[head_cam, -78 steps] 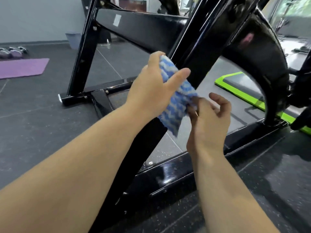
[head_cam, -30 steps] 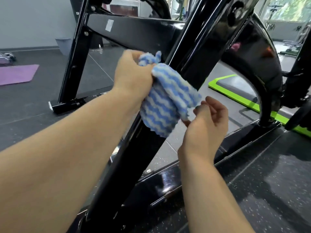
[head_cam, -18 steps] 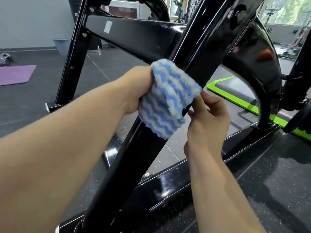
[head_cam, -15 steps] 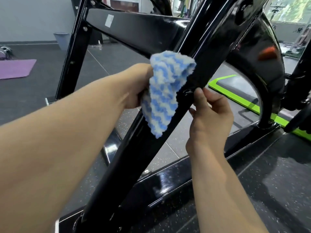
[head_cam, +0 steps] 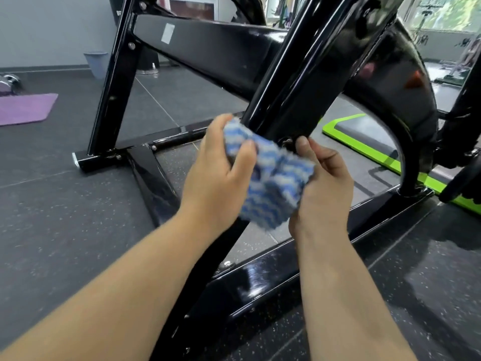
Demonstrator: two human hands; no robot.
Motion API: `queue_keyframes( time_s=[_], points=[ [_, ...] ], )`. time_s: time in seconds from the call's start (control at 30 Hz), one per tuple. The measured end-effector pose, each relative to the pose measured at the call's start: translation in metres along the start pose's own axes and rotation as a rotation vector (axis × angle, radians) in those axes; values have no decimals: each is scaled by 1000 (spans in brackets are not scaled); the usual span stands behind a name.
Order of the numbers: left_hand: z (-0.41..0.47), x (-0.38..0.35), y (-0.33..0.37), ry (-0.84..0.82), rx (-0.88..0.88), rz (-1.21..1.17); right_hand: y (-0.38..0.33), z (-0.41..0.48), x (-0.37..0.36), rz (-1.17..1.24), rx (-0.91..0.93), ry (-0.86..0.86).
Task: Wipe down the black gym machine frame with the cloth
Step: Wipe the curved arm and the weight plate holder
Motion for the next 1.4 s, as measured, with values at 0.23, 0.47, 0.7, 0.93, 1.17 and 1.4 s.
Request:
queue_keyframes(
  time_s=[0.23, 0.47, 0.7, 0.93, 1.17, 1.4],
  points=[
    [-30, 18, -10, 226, -169, 64, 15, -52, 16, -249, 35, -119],
    [-27, 18, 30, -198, 74, -920, 0, -61, 8, -4, 52, -291],
    [-26, 32, 29, -232, -65, -785, -18, -36, -23, -37, 226, -403],
    [-38, 43, -8, -78, 55, -589, -18, -6, -11, -448, 671, 179],
    [-43, 37, -26, -163, 147, -528, 51, -62, 8, -530, 467, -13],
    [-42, 35, -40, -119, 209, -626, 17, -24, -24, -445, 638, 24]
  ],
)
Point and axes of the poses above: each hand's wrist, its own z-axis towards the middle knuckle, its own x-axis out of the back of the hand, y = z × x, the point moved 2 cm from there along z, towards the middle knuckle, and after that the axes turned 5 degrees about -y, right-handed, at the moved point
